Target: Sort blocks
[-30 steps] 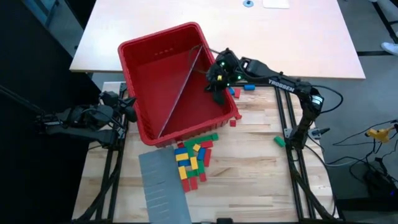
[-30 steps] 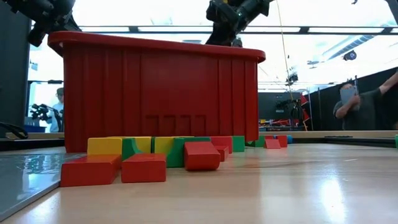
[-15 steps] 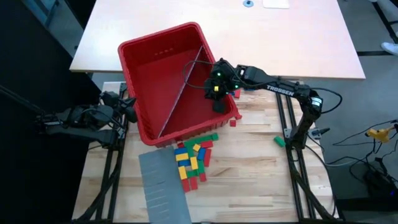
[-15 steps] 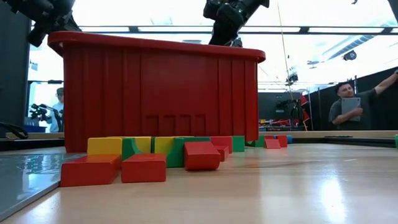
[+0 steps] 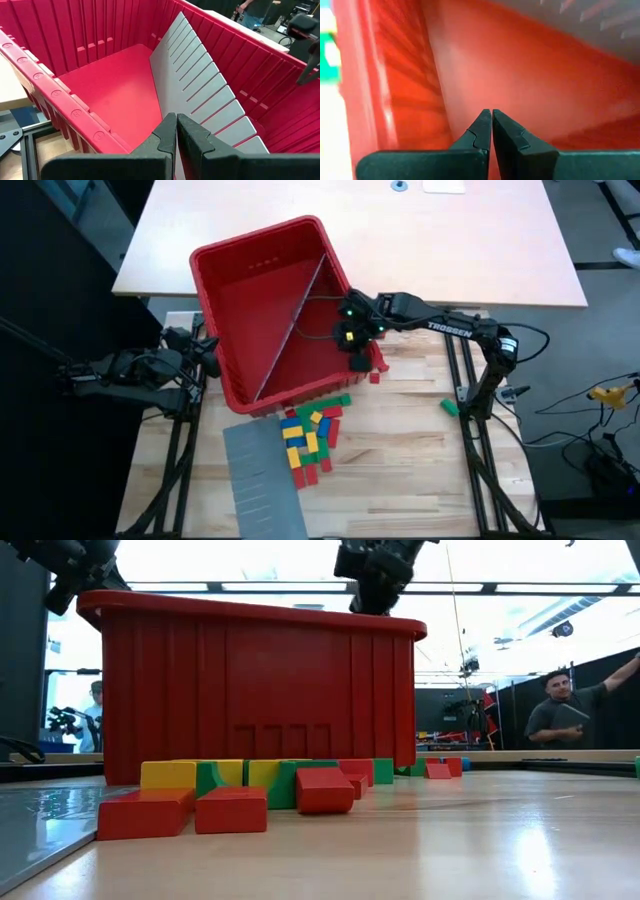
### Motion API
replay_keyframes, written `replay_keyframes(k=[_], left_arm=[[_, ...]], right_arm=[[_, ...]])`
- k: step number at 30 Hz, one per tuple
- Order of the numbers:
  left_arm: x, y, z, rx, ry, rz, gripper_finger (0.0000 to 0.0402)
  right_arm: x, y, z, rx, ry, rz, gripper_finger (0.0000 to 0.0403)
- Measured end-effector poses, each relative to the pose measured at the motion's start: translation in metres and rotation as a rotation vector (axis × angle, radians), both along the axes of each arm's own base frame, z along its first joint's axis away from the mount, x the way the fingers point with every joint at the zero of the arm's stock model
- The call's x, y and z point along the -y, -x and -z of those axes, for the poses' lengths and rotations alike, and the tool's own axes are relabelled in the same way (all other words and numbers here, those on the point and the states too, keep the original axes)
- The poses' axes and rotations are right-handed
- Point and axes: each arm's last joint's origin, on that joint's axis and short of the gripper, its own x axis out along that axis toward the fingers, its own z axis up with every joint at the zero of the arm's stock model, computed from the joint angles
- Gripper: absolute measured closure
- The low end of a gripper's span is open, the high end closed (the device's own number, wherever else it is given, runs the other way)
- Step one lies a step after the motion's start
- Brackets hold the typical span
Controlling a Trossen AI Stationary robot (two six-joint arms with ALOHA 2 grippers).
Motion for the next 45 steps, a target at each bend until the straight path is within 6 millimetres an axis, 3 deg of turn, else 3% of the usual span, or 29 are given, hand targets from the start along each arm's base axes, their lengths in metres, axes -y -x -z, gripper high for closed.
replay_keyframes(k=[22,45], left_arm=[[0.000,0.000,0.000,0.000,0.000,0.000,0.0402],[0.000,-0.001,0.000,0.004,0.016,0.020,0.0402]], right_arm=[[0.000,0.025,0.011,-0.338,0.151,0.047,0.0403],[0.048,0.051,0.011,-0.391,0.140,0.274,0.0403]])
